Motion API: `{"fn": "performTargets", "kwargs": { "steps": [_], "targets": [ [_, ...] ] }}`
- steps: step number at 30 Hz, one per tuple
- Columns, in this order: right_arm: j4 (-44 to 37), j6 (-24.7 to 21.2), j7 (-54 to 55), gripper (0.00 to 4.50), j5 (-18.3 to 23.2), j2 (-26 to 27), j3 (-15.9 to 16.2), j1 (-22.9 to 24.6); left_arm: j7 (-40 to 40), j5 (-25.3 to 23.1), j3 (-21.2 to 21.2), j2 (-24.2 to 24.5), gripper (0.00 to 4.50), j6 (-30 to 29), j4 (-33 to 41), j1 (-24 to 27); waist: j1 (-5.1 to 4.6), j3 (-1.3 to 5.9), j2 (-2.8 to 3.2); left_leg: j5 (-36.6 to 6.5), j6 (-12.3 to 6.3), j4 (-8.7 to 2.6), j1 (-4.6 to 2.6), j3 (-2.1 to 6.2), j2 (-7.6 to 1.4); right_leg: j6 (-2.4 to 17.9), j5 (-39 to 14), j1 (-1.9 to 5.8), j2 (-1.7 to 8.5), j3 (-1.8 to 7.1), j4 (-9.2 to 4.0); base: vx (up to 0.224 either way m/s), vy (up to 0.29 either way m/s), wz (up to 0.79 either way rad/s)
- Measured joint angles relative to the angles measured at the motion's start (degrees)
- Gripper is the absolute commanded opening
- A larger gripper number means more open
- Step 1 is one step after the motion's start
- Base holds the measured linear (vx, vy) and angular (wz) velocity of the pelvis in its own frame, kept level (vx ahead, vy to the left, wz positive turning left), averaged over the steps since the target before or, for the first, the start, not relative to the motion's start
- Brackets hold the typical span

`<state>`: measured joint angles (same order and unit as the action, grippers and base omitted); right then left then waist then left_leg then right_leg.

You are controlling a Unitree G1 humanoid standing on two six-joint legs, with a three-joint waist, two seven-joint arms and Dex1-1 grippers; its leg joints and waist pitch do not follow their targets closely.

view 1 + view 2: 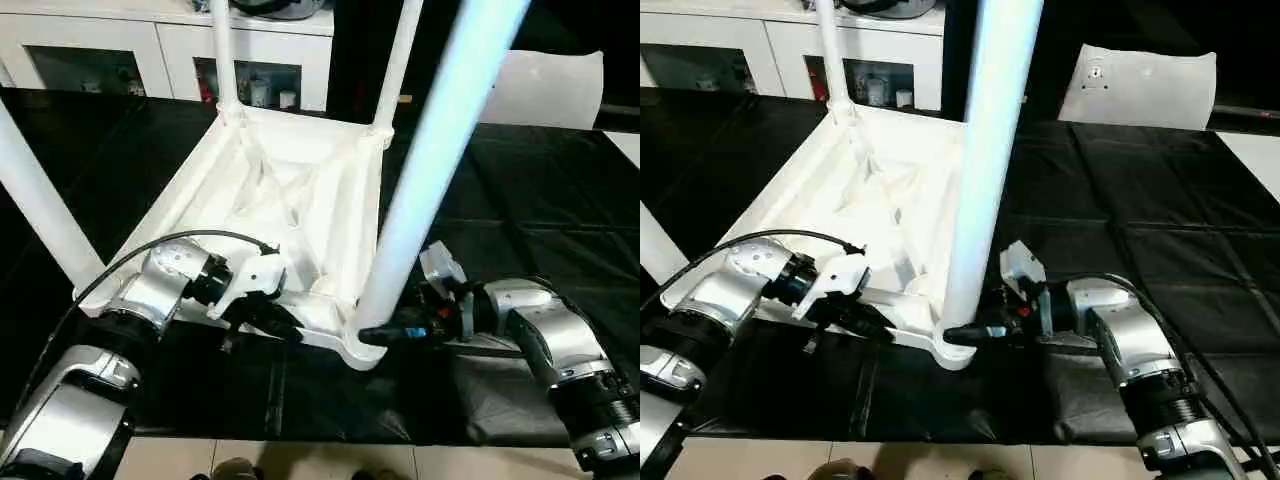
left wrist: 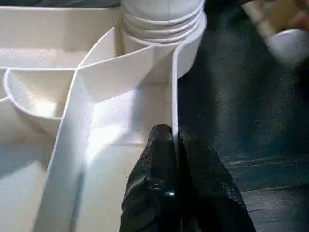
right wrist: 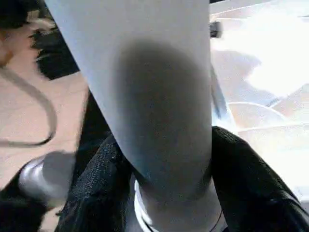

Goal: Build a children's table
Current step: Rotate leg to tighten

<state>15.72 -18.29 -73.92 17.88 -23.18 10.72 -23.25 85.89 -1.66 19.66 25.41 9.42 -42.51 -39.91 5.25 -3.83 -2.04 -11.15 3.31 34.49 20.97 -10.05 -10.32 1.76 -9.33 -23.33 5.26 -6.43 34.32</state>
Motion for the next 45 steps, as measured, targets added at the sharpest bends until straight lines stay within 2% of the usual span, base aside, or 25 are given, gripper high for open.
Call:
{"fn": "performTargets", "kwargs": {
  "steps": [3,6,8,14,15,16,17,20,22,25,28,31,34,35,37,39,45],
  "targets": [
    [-1.3,-1.4,9.5,2.02,-3.1,3.6,-1.7,1.0,-6.1,-1.9,-1.2,-0.7,0.0,-5.2,1.1,0.4,-0.86,0.0,-0.02,0.1,0.14,-0.02,-0.17,0.01,-0.01,-0.3,-0.2,0.1,-0.02,0.04,0.06,0.0,0.0,0.0],
    [-1.9,-5.0,23.3,2.0,-5.5,8.9,-5.8,1.1,-14.1,-2.5,-3.4,-4.1,0.0,-12.9,2.9,1.4,-3.03,-0.01,-0.03,0.1,0.2,-0.04,-0.64,-0.02,0.02,-0.4,-0.2,0.32,-0.02,0.08,0.0,0.0,0.0,0.0],
    [-2.1,-6.7,33.2,1.99,-7.4,12.9,-8.6,1.0,-20.3,-2.6,-4.5,-7.4,0.0,-17.3,4.1,1.9,-3.97,0.0,-0.01,0.1,0.21,-0.12,-0.71,0.0,0.03,-0.4,-0.2,0.35,-0.02,0.04,-0.16,0.0,0.0,0.0],
    [-1.4,-8.2,50.1,1.99,-11.5,20.8,-11.2,-0.6,-30.9,-4.1,-6.5,-12.5,0.0,-24.8,6.2,2.4,-5.25,0.07,0.24,0.1,0.2,-0.25,-0.87,0.07,0.13,-0.4,-0.2,0.52,-0.03,-0.06,-0.55,-0.008,0.002,-0.01],
    [-0.9,-7.9,51.7,2.34,-11.9,21.3,-11.6,-1.1,-32.5,-4.4,-6.5,-13.4,0.0,-25.5,6.6,2.4,-5.41,-0.01,0.37,0.1,0.19,-0.26,-0.79,0.17,0.12,-0.4,-0.2,0.56,-0.01,-0.31,-0.96,-0.051,0.014,-0.05],
    [-0.7,-7.8,52.8,2.34,-12.1,21.7,-11.9,-1.3,-33.5,-4.6,-6.6,-14.0,0.0,-26.3,7.0,2.4,-5.54,-0.09,0.5,0.1,0.19,-0.34,-0.72,0.24,0.08,-0.4,-0.2,0.6,0.01,-0.56,-1.4,-0.061,0.035,-0.11],
    [-0.6,-7.5,53.6,2.68,-12.3,22.1,-12.1,-1.3,-34.2,-4.7,-6.6,-14.4,0.0,-27.0,7.7,2.6,-5.95,-0.2,0.71,0.1,0.18,-0.35,-0.52,0.49,0.07,-0.4,-0.2,0.65,0.02,-0.92,-1.96,-0.052,0.051,-0.15],
    [-0.6,-7.1,54.5,2.9,-12.3,23.1,-12.4,-1.3,-35.0,-4.7,-6.7,-14.7,0.0,-27.8,8.6,3.1,-6.61,-0.2,1.0,0.1,0.16,-0.43,-0.33,0.58,0.08,-0.4,-0.2,0.85,0.06,-1.23,-2.9,-0.017,0.017,-0.05],
    [-0.8,-6.7,54.4,3.05,-12.3,23.1,-12.4,-1.0,-35.0,-4.8,-6.6,-14.6,0.0,-27.8,9.1,3.3,-6.61,-0.26,1.09,0.0,0.09,-0.46,-0.36,0.55,0.12,-0.4,-0.2,1.0,0.07,-1.22,-3.25,0.0,0.0,0.0],
    [-1.7,-5.0,52.0,3.26,-12.2,22.1,-12.3,0.4,-34.3,-4.8,-6.1,-14.4,0.0,-27.4,9.9,3.5,-6.5,-0.27,1.09,0.0,0.02,-0.45,-0.36,0.39,0.33,-0.4,-0.2,0.98,0.12,-0.74,-3.28,0.0,0.0,0.0],
    [-2.0,-3.5,46.8,3.58,-11.2,19.6,-11.1,1.3,-31.5,-4.7,-5.7,-12.6,0.0,-25.1,10.5,4.1,-6.33,-0.27,1.09,0.0,-0.29,-0.47,-0.37,0.25,0.36,-0.3,-0.2,0.91,0.11,-0.48,-3.01,0.0,0.0,0.0],
    [-3.6,-2.3,40.1,3.81,-10.0,16.6,-8.9,2.5,-26.6,-4.3,-5.3,-8.8,0.0,-21.4,12.3,5.4,-6.09,-0.28,0.98,0.2,-0.49,-0.45,-0.3,0.08,0.39,-0.3,0.8,0.47,0.11,-0.17,-2.42,0.0,0.0,0.0],
    [-3.9,-1.3,34.2,4.06,-8.6,13.7,-7.6,2.7,-21.5,-2.6,-4.6,-6.8,0.0,-17.9,13.2,6.4,-5.3,-0.3,0.96,0.2,-0.44,-0.58,-0.11,0.06,0.37,-0.4,1.1,-0.05,0.07,0.03,-1.65,0.017,-0.019,0.03],
    [-4.1,-0.9,31.4,4.15,-8.1,12.5,-7.0,2.7,-19.1,-1.9,-4.1,-5.8,0.0,-17.3,14.0,6.8,-4.67,-0.3,0.96,0.2,-0.44,-0.58,-0.04,0.09,0.36,-0.3,1.0,-0.26,0.06,0.07,-1.15,0.053,-0.056,0.06],
    [-4.4,-0.6,27.3,4.25,-6.7,10.5,-6.3,2.7,-15.2,-0.6,-3.9,-4.1,0.0,-15.6,14.8,7.6,-3.52,-0.29,0.97,0.4,-0.71,-0.82,0.04,0.08,0.23,-0.2,0.8,-0.52,-0.06,0.02,-1.0,0.027,-0.028,0.03],
    [-4.4,-0.3,24.5,4.46,-6.2,8.2,-6.4,2.7,-12.0,0.1,-3.8,-3.1,0.0,-14.9,14.8,7.8,-2.85,-0.29,0.97,0.4,-0.72,-0.84,0.08,0.07,0.19,-0.1,0.6,-0.65,-0.08,-0.01,-0.77,0.0,0.0,0.0],
    [-4.6,-0.4,13.5,4.49,-2.3,3.2,-5.8,3.0,-7.0,1.1,-3.2,-2.0,0.0,-14.4,14.7,7.8,-2.66,-0.33,0.57,0.4,-0.7,-0.69,0.06,0.0,0.23,0.0,0.6,-0.59,-0.01,0.05,-0.76,0.0,0.0,0.0]
  ]
}}
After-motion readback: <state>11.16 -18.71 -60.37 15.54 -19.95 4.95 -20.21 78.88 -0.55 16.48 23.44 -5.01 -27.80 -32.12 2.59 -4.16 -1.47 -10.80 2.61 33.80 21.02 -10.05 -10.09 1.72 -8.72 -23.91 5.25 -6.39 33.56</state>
